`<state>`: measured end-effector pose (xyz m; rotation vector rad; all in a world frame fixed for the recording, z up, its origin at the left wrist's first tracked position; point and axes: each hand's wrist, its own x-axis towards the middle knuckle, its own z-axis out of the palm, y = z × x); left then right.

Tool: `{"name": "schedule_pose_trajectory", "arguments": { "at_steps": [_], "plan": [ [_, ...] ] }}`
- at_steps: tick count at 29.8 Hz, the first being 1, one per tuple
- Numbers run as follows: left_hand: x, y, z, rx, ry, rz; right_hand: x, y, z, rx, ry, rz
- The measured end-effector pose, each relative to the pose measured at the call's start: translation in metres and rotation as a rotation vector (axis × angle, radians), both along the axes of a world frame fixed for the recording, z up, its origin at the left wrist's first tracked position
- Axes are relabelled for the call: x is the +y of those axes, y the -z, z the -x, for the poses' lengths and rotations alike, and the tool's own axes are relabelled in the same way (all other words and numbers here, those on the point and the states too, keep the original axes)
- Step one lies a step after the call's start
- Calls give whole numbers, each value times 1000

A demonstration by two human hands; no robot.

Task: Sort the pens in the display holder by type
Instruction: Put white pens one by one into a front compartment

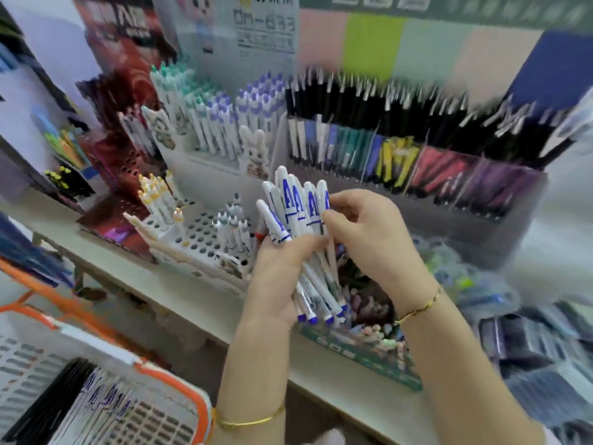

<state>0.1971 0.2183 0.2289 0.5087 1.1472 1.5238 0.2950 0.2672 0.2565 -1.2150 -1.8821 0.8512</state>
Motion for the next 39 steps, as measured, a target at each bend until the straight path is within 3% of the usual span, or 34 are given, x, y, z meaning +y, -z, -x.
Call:
{"name": "schedule_pose_trajectory", "arguments": {
  "at_steps": [3, 5, 7, 9, 12, 19, 26, 29, 31, 34, 37, 39],
  "plan": [
    [11, -2, 16, 30, -64, 13, 15, -11, 12, 11, -7, -19],
    [20, -5, 31, 75, -94, 22, 29, -21, 21, 131, 59, -70],
    [28, -5, 46, 134, -127, 19, 44, -32, 30, 245, 140, -174],
    [33, -7, 59, 172, -138, 5, 58, -37, 42, 232, 209, -319],
    [41, -9, 72, 196, -128, -8, 77, -27, 61, 26, 249, -388],
    [47, -7, 82, 206, -23, -26, 91, 11, 83, -485, 324, -242],
    [49, -4, 84, 182, 6, -39, 94, 10, 90, -646, 369, -224],
    [49, -3, 85, 188, 0, -46, 87, 9, 82, -534, 370, -252],
    [50, -2, 84, 192, -7, -52, 79, 4, 74, -332, 299, -249],
    [53, -2, 80, 185, 19, -79, 65, -8, 70, -43, 31, -37],
    [54, -3, 76, 189, 44, -105, 61, -13, 67, 7, -101, 106],
    [54, -3, 76, 192, 22, -78, 63, -14, 66, 16, -66, 64]
  ]
}}
